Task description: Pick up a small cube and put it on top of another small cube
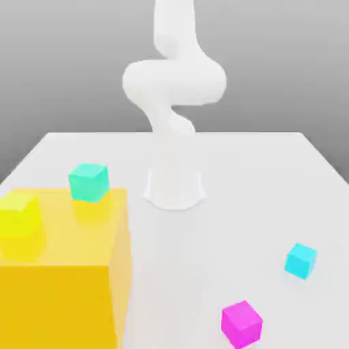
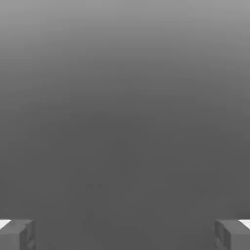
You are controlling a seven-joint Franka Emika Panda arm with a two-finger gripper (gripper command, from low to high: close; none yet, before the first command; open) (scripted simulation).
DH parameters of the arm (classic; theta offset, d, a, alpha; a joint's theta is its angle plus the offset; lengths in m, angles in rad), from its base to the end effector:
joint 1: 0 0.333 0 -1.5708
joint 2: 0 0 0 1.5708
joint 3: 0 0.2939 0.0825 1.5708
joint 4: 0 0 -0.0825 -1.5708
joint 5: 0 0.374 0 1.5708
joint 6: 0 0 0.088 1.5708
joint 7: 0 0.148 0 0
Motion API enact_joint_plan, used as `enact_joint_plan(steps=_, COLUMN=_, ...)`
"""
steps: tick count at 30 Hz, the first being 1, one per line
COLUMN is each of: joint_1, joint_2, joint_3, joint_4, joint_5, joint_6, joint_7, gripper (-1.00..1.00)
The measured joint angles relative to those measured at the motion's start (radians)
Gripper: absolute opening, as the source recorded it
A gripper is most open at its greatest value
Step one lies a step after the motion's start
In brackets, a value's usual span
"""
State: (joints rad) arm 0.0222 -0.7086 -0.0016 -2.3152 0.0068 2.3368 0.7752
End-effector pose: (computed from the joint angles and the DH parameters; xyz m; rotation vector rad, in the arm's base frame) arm 0.4123 0.0087 0.6273 -2.5050 0.9968 -0.9459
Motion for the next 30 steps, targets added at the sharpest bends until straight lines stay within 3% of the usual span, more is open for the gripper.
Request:
enact_joint_plan(steps=16, joint_1=0.105, joint_2=0.586, joint_3=0.036, joint_4=-0.097, joint_5=0.030, joint_6=0.236, joint_7=-0.149, gripper=0.00)
enact_joint_plan(steps=30, joint_1=0.178, joint_2=1.094, joint_3=0.039, joint_4=-0.132, joint_5=-0.053, joint_6=0.496, joint_7=-0.169, gripper=0.00)
